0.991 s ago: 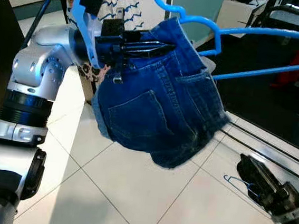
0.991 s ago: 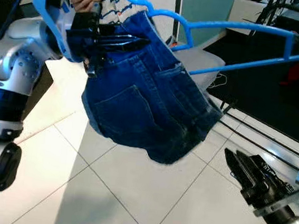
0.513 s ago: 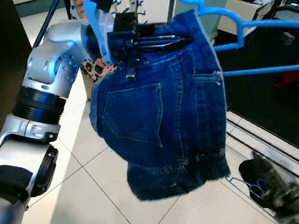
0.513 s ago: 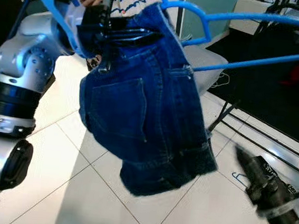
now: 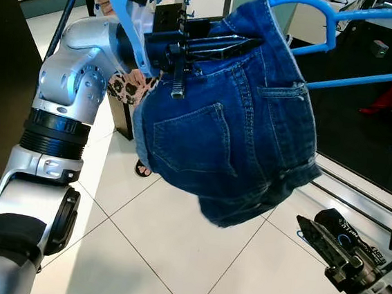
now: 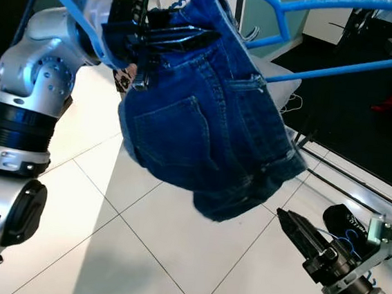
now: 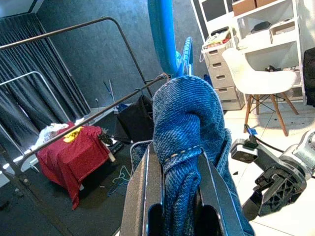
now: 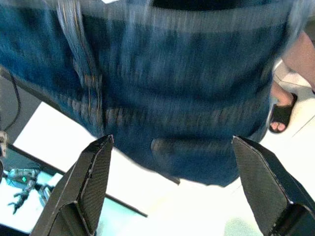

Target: Hang hanger

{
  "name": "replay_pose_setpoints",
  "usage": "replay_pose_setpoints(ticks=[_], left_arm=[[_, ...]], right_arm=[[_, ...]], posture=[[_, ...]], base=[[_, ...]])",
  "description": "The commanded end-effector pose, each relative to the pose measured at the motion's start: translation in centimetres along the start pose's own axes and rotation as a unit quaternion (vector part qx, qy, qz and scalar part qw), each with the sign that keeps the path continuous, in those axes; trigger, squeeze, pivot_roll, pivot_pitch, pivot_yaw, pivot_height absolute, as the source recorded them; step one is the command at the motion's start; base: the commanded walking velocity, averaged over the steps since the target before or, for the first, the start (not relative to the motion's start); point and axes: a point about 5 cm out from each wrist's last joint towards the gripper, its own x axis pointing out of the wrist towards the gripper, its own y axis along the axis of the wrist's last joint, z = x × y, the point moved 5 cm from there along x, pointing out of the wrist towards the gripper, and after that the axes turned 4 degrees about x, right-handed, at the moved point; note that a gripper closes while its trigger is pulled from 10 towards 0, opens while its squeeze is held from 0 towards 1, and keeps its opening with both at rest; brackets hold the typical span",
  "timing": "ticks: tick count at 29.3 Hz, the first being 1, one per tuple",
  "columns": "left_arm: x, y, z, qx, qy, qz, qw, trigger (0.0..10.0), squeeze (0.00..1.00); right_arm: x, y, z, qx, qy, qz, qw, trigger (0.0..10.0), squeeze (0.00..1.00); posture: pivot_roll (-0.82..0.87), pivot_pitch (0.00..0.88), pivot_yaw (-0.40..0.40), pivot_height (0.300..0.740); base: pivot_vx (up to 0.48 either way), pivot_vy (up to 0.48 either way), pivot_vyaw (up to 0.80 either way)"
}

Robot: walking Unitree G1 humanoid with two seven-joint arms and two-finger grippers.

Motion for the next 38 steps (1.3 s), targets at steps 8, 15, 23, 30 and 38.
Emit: replay_pose_setpoints(ticks=[8, 15, 23, 30, 38], left_arm=[[0.6, 2.0, -0.8, 0.037, 0.011, 0.035, 0.999, 0.0, 0.00], [1.1, 3.0, -0.3, 0.035, -0.008, 0.060, 0.998, 0.0, 0.00], [1.1, 3.5, 0.9, 0.014, -0.062, 0.071, 0.995, 6.6, 0.00], [0.5, 3.1, 1.1, 0.012, -0.083, 0.057, 0.995, 10.0, 0.00], [0.5, 3.3, 0.8, 0.021, -0.082, 0.060, 0.995, 10.0, 0.00]], right_arm=[[-2.4, 4.9, -0.8, 0.007, 0.028, 0.137, 0.990, 10.0, 0.00], [-0.7, 3.5, 1.7, 0.002, -0.039, 0.102, 0.994, 10.0, 0.00], [0.8, 3.8, 2.4, 0.010, -0.038, 0.094, 0.995, 10.0, 0.00], [0.4, 6.1, 0.0, 0.018, 0.036, 0.141, 0.989, 10.0, 0.00], [0.5, 4.7, 0.5, 0.012, 0.014, 0.099, 0.995, 10.0, 0.00]], posture=[[-0.01, 0.140, 0.038, 0.740], [0.00, 0.137, 0.034, 0.740], [0.01, 0.143, 0.026, 0.740], [0.00, 0.142, 0.026, 0.740], [0.00, 0.146, 0.029, 0.740]], base=[[0.000, 0.000, 0.00], [0.000, 0.000, 0.00], [0.000, 0.000, 0.00], [0.000, 0.000, 0.00], [0.000, 0.000, 0.00]])
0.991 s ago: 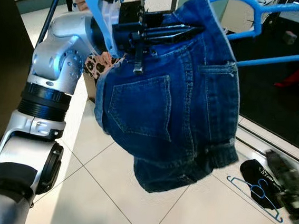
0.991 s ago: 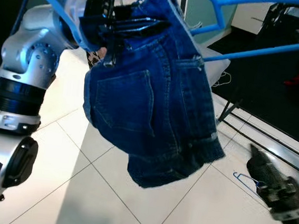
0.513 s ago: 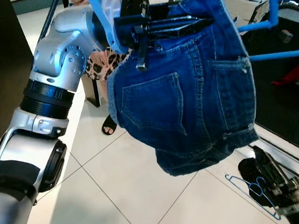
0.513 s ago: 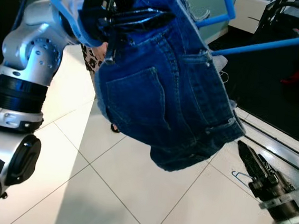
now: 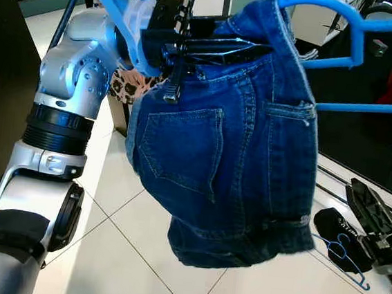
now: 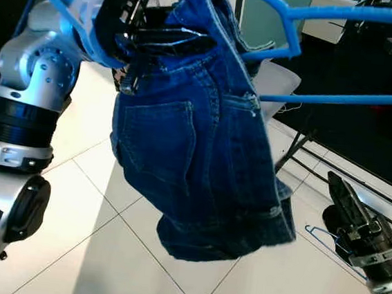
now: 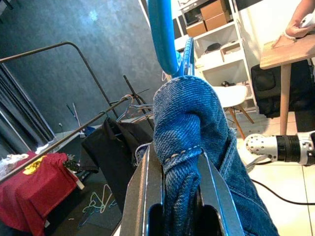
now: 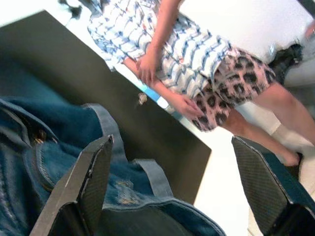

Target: Hang hanger

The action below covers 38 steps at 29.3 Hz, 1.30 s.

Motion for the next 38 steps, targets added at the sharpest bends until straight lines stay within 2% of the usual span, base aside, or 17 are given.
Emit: replay_pose_setpoints(ticks=[1, 2, 3, 5, 14, 22, 26, 29, 30, 32, 34, 36, 37, 38], left_arm=[[0.1, 1.8, -0.7, 0.038, 0.000, 0.010, 0.999, 10.0, 0.00], [0.2, 2.0, -0.8, 0.040, 0.001, 0.012, 0.999, 10.0, 0.00], [0.2, 2.0, -0.8, 0.040, 0.001, 0.012, 0.999, 10.0, 0.00], [0.5, 2.2, -0.9, 0.044, 0.001, 0.017, 0.999, 10.0, 0.00], [0.7, 2.5, -1.0, 0.051, 0.001, 0.020, 0.999, 10.0, 0.00], [1.4, 3.2, -1.2, 0.063, -0.001, 0.043, 0.997, 10.0, 0.00], [1.5, 3.4, -1.3, 0.067, 0.000, 0.046, 0.997, 10.0, 0.00], [1.6, 3.9, -1.6, 0.073, 0.003, 0.053, 0.996, 10.0, 0.00], [1.6, 4.0, -1.7, 0.074, 0.004, 0.055, 0.996, 10.0, 0.00], [1.6, 4.1, -1.7, 0.074, 0.004, 0.056, 0.996, 10.0, 0.00], [1.7, 4.1, -1.7, 0.073, 0.003, 0.058, 0.996, 10.0, 0.00], [1.7, 4.0, -1.6, 0.072, 0.003, 0.059, 0.996, 10.0, 0.00], [1.8, 4.0, -1.6, 0.072, 0.003, 0.060, 0.996, 10.0, 0.00], [1.8, 4.0, -1.6, 0.072, 0.003, 0.060, 0.996, 10.0, 0.00]], right_arm=[[0.0, -1.4, 0.4, -0.005, -0.014, -0.039, 0.999, 10.0, 0.00], [0.0, -2.5, 0.9, -0.010, -0.028, -0.071, 0.997, 10.0, 0.00], [0.0, -2.5, 0.9, -0.010, -0.028, -0.071, 0.997, 10.0, 0.00], [0.0, -4.2, 1.3, -0.017, -0.037, -0.119, 0.992, 10.0, 0.00], [-0.2, -4.2, 0.9, -0.017, -0.029, -0.136, 0.990, 10.0, 0.00], [-0.7, -7.1, 3.3, -0.030, -0.090, -0.219, 0.971, 10.0, 0.00], [-0.8, -7.6, 3.7, -0.027, -0.098, -0.233, 0.967, 10.0, 0.00], [-0.9, -8.1, 3.7, -0.007, -0.098, -0.242, 0.965, 10.0, 0.00], [-0.6, -8.0, 3.0, 0.007, -0.071, -0.231, 0.970, 10.0, 0.00], [-0.4, -7.8, 2.4, 0.016, -0.051, -0.222, 0.973, 10.0, 0.00], [0.3, -6.8, 0.5, 0.036, 0.008, -0.188, 0.982, 10.0, 0.00], [0.9, -6.1, -1.1, 0.042, 0.057, -0.165, 0.984, 10.0, 0.00], [1.1, -5.8, -1.6, 0.044, 0.073, -0.155, 0.984, 0.0, 0.00], [1.1, -5.8, -1.6, 0.044, 0.073, -0.155, 0.984, 0.0, 0.00]], posture=[[0.00, 0.150, 0.029, 0.740], [0.00, 0.151, 0.031, 0.740], [0.00, 0.151, 0.031, 0.740], [0.01, 0.152, 0.032, 0.740], [0.01, 0.158, 0.031, 0.740], [0.00, 0.150, 0.032, 0.740], [0.01, 0.149, 0.031, 0.740], [0.01, 0.150, 0.031, 0.740], [0.01, 0.150, 0.029, 0.740], [0.01, 0.150, 0.029, 0.740], [0.01, 0.148, 0.029, 0.740], [0.01, 0.150, 0.031, 0.740], [0.01, 0.150, 0.031, 0.740], [0.01, 0.150, 0.031, 0.740]], base=[[0.000, 0.000, 0.00], [0.000, 0.000, 0.00], [0.000, 0.000, 0.00], [0.000, 0.000, 0.00], [0.000, 0.000, 0.00], [0.000, 0.000, 0.00], [0.000, 0.000, 0.00], [0.000, 0.000, 0.00], [0.000, 0.000, 0.00], [0.000, 0.000, 0.00], [0.000, 0.000, 0.00], [0.000, 0.000, 0.00], [0.000, 0.000, 0.00], [0.000, 0.000, 0.00]])
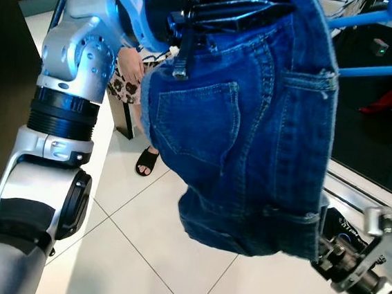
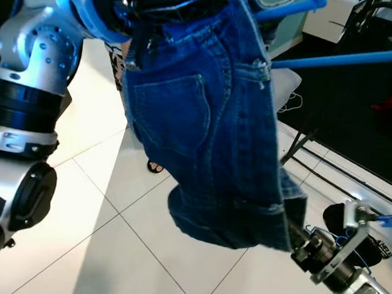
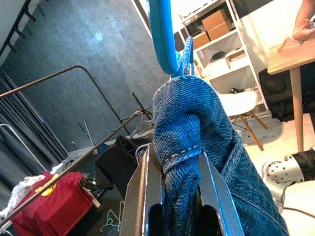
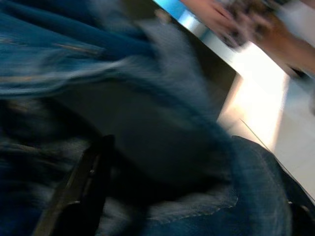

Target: Hang hanger

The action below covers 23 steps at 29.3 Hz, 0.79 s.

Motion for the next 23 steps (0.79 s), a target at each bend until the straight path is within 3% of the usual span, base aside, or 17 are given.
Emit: replay_pose_setpoints(ticks=[1, 16, 18, 19, 20, 23], left_arm=[[0.4, 1.8, -0.5, 0.029, 0.002, 0.026, 0.999, 10.0, 0.00], [-0.3, 0.9, -1.9, 0.041, 0.052, 0.007, 0.998, 10.0, 0.00], [-1.5, -0.2, -2.8, 0.035, 0.089, -0.017, 0.995, 10.0, 0.00], [-1.5, -0.2, -2.8, 0.035, 0.089, -0.017, 0.995, 10.0, 0.00], [-2.3, -1.0, -3.1, 0.031, 0.110, -0.032, 0.993, 10.0, 0.00], [-2.9, -1.7, -3.4, 0.029, 0.127, -0.046, 0.991, 10.0, 0.00]], right_arm=[[0.0, 0.4, -0.9, 0.001, 0.026, 0.015, 1.000, 0.0, 0.00], [-0.4, 1.8, -0.9, -0.016, 0.020, 0.052, 0.998, 0.0, 0.00], [-0.7, 4.0, -0.7, -0.038, 0.001, 0.098, 0.994, 0.0, 0.00], [-0.7, 4.0, -0.7, -0.038, 0.001, 0.098, 0.994, 0.0, 0.00], [-0.6, 5.8, -1.2, -0.055, 0.002, 0.132, 0.990, 0.0, 0.00], [-0.4, 7.5, -1.9, -0.071, 0.010, 0.164, 0.984, 0.0, 0.00]], posture=[[0.01, 0.150, 0.031, 0.740], [0.00, 0.154, 0.038, 0.740], [0.01, 0.160, 0.037, 0.740], [0.01, 0.160, 0.037, 0.740], [0.01, 0.162, 0.037, 0.740], [0.01, 0.167, 0.039, 0.740]], base=[[0.000, 0.000, 0.00], [0.000, 0.000, 0.00], [0.000, 0.000, 0.00], [0.000, 0.000, 0.00], [0.000, 0.000, 0.00], [0.000, 0.000, 0.00]])
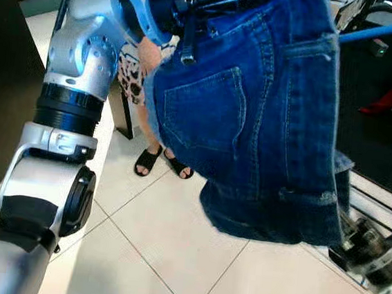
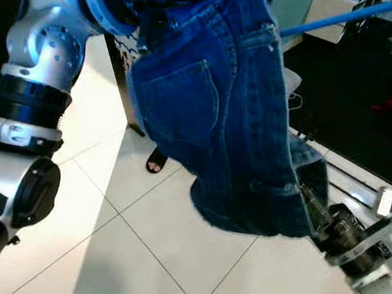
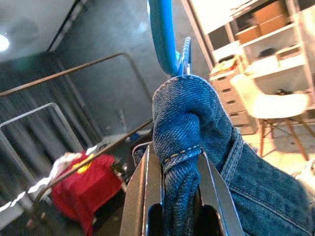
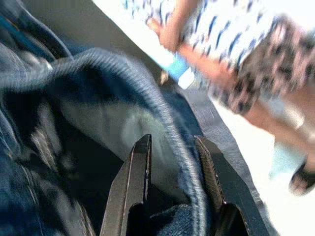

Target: Hang hanger

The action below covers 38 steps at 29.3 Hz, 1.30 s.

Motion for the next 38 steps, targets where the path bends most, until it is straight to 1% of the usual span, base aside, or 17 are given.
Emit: replay_pose_setpoints(ticks=[1, 2, 3, 5, 6, 7, 8, 9, 10, 11, 12, 15, 26, 27, 29, 33, 38], left_arm=[[-0.5, 0.6, -0.8, 0.022, 0.017, -0.004, 1.000, 10.0, 0.00], [-0.5, 0.6, -0.8, 0.022, 0.017, -0.004, 1.000, 10.0, 0.00], [-0.8, 0.0, -1.3, 0.022, 0.038, -0.021, 0.999, 10.0, 0.00], [-0.8, 0.0, -1.3, 0.022, 0.038, -0.021, 0.999, 10.0, 0.00], [-1.0, -0.6, -1.8, 0.024, 0.060, -0.039, 0.997, 10.0, 0.00], [-1.0, -0.6, -1.8, 0.024, 0.060, -0.039, 0.997, 10.0, 0.00], [-0.8, -1.6, -3.0, 0.017, 0.116, -0.064, 0.991, 10.0, 0.00], [-0.8, -1.6, -3.0, 0.017, 0.116, -0.064, 0.991, 10.0, 0.00], [-0.7, -1.9, -3.4, 0.010, 0.135, -0.068, 0.988, 10.0, 0.00], [-0.7, -1.9, -3.4, 0.010, 0.135, -0.068, 0.988, 10.0, 0.00], [-0.6, -2.1, -3.6, 0.008, 0.148, -0.070, 0.986, 10.0, 0.00], [-1.0, -2.2, -3.9, -0.010, 0.165, -0.052, 0.985, 10.0, 0.00], [-1.5, -1.9, -4.1, -0.021, 0.180, -0.017, 0.983, 10.0, 0.00], [-1.6, -0.7, -4.4, -0.019, 0.184, 0.011, 0.983, 10.0, 0.00], [-1.6, -0.7, -4.4, -0.019, 0.184, 0.011, 0.983, 10.0, 0.00], [-1.5, 1.5, -4.4, -0.018, 0.167, 0.068, 0.983, 10.0, 0.00], [-1.7, 1.5, -4.5, -0.015, 0.169, 0.070, 0.983, 10.0, 0.00]], right_arm=[[0.0, 1.2, -0.4, -0.007, 0.006, 0.030, 0.999, 0.0, 0.00], [0.0, 1.2, -0.4, -0.007, 0.006, 0.030, 0.999, 0.0, 0.00], [1.2, 3.9, -1.4, -0.035, 0.019, 0.071, 0.997, 0.0, 0.00], [1.2, 3.9, -1.4, -0.035, 0.019, 0.071, 0.997, 0.0, 0.00], [2.6, 6.6, -2.7, -0.068, 0.031, 0.108, 0.991, 0.0, 0.00], [2.6, 6.6, -2.7, -0.068, 0.031, 0.108, 0.991, 0.0, 0.00], [6.3, 12.2, -5.9, -0.140, 0.047, 0.167, 0.975, 0.0, 0.00], [6.3, 12.2, -5.9, -0.140, 0.047, 0.167, 0.975, 0.0, 0.00], [7.2, 13.9, -7.0, -0.162, 0.051, 0.186, 0.968, 0.0, 0.00], [7.2, 13.9, -7.0, -0.162, 0.051, 0.186, 0.968, 0.0, 0.00], [8.0, 15.4, -7.7, -0.175, 0.047, 0.204, 0.962, 0.0, 0.00], [9.1, 17.3, -7.7, -0.179, 0.015, 0.227, 0.957, 0.0, 0.00], [10.6, 17.9, -6.5, -0.163, -0.033, 0.225, 0.960, 0.0, 0.00], [11.2, 18.5, -6.4, -0.161, -0.048, 0.228, 0.959, 0.0, 0.00], [11.2, 18.5, -6.4, -0.161, -0.048, 0.228, 0.959, 0.0, 0.00], [12.3, 19.4, -7.5, -0.159, -0.035, 0.236, 0.958, 0.0, 0.00], [12.7, 19.7, -8.1, -0.169, -0.031, 0.234, 0.957, 0.0, 0.00]], posture=[[0.01, 0.167, 0.039, 0.740], [0.01, 0.167, 0.039, 0.740], [0.00, 0.167, 0.040, 0.740], [0.00, 0.167, 0.040, 0.740], [0.00, 0.170, 0.039, 0.740], [0.00, 0.170, 0.039, 0.740], [-0.01, 0.170, 0.037, 0.740], [-0.01, 0.170, 0.037, 0.740], [-0.01, 0.169, 0.033, 0.740], [-0.01, 0.169, 0.033, 0.740], [-0.02, 0.170, 0.030, 0.740], [-0.02, 0.169, 0.031, 0.740], [-0.02, 0.170, 0.023, 0.740], [-0.02, 0.167, 0.019, 0.740], [-0.02, 0.167, 0.019, 0.740], [-0.03, 0.159, 0.016, 0.740], [-0.03, 0.156, 0.018, 0.740]], base=[[0.000, 0.000, 0.00], [0.000, 0.000, 0.00], [0.000, 0.000, 0.00], [0.000, 0.000, 0.00], [0.000, 0.000, 0.00], [0.000, 0.000, 0.00], [0.000, 0.000, 0.00], [0.000, 0.000, 0.00], [0.000, 0.000, 0.00], [0.000, 0.000, 0.00], [0.000, 0.000, 0.00], [0.000, 0.000, 0.00], [0.000, 0.000, 0.00], [0.000, 0.000, 0.00], [0.000, 0.000, 0.00], [0.000, 0.000, 0.00], [0.000, 0.000, 0.00]])
